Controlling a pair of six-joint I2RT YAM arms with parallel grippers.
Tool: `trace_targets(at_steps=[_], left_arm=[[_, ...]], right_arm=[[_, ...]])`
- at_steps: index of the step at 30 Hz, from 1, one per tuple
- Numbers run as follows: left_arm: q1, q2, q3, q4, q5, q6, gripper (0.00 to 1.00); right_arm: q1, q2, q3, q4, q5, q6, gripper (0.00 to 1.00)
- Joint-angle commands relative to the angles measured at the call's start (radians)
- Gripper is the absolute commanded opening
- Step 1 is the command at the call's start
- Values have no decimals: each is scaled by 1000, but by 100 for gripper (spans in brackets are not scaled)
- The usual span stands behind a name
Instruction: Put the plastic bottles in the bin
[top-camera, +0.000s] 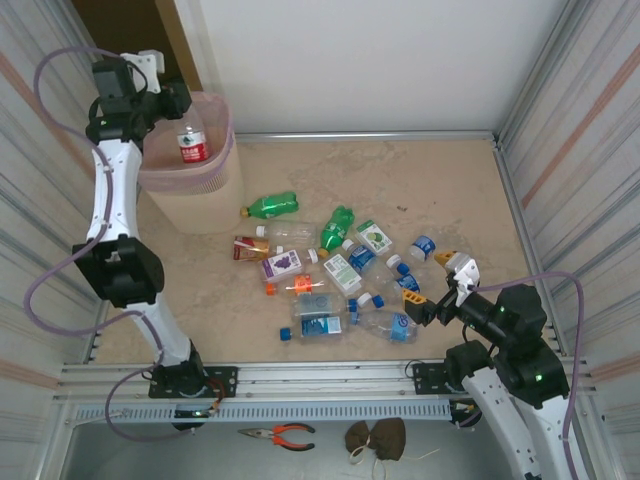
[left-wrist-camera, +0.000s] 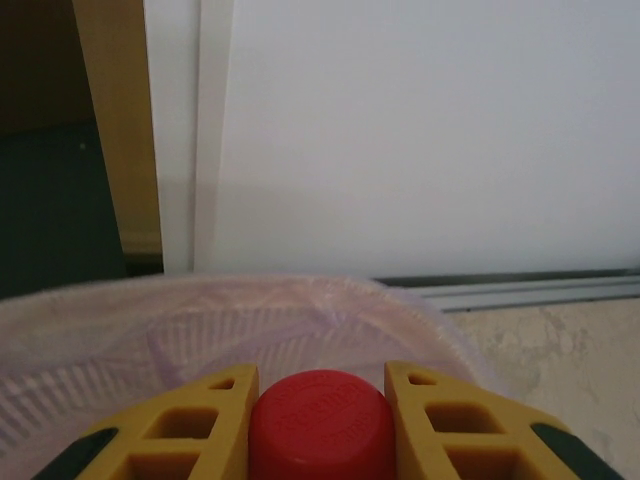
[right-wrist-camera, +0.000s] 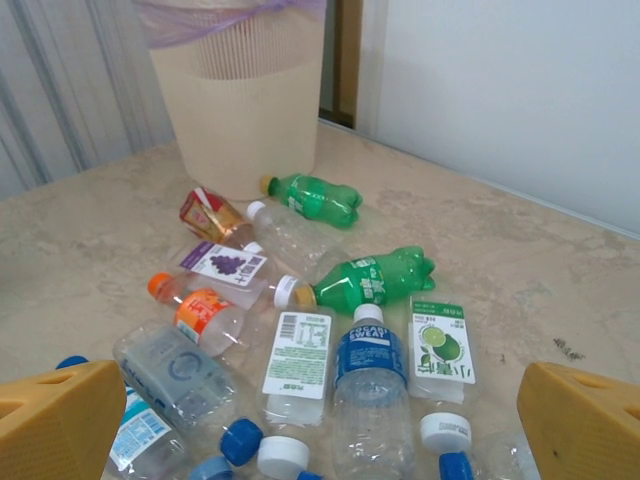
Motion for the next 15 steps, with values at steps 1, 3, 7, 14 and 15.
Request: trace_targets(at_steps=[1,3,7,14,15], left_arm=[[-11,-1,-35,-36,17,42,25],[-20,7,-65,-51,11,64,26],[-42,31,-133,-63,-3,100,29],[-68,114,-155,-121,-32,143,31],[-68,130,-149,-133,-27,139,31]], right_arm=[[8,-15,1,4,16,-19,99],[8,-15,3,5,15,-19,99],[8,-15,3,1,12,-15,99],[8,-16,2,0,18,-15,99],[8,-14,1,0,18,-15,99]])
